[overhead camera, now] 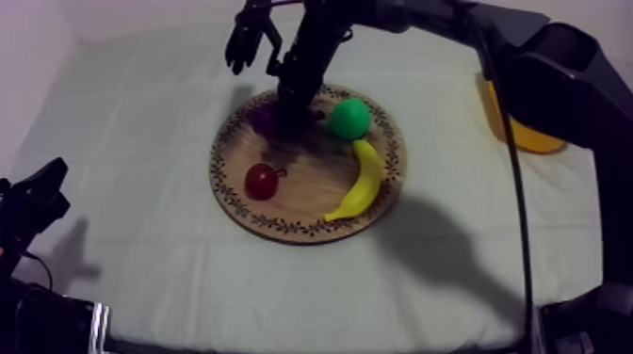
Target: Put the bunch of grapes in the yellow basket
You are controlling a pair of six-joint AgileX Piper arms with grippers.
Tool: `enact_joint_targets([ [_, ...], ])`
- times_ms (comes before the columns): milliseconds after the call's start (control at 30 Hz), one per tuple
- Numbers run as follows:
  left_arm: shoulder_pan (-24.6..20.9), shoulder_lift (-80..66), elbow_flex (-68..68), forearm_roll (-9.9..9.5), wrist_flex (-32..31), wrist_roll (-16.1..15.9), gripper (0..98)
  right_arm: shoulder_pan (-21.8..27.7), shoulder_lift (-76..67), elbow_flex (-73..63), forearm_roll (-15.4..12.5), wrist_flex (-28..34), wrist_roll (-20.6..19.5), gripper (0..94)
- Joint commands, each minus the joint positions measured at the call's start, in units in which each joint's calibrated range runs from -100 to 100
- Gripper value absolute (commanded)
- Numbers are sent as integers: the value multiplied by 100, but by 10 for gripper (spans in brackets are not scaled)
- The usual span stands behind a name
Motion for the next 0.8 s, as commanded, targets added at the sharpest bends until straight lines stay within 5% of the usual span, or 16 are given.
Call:
enact_joint_targets([
  [0,0,0,-3,2,2,-1,1,4,110,-27,9,-41,27,630],
  [767,0,0,-3,2,2,-1,1,16,51,261,176,-665,185,421],
])
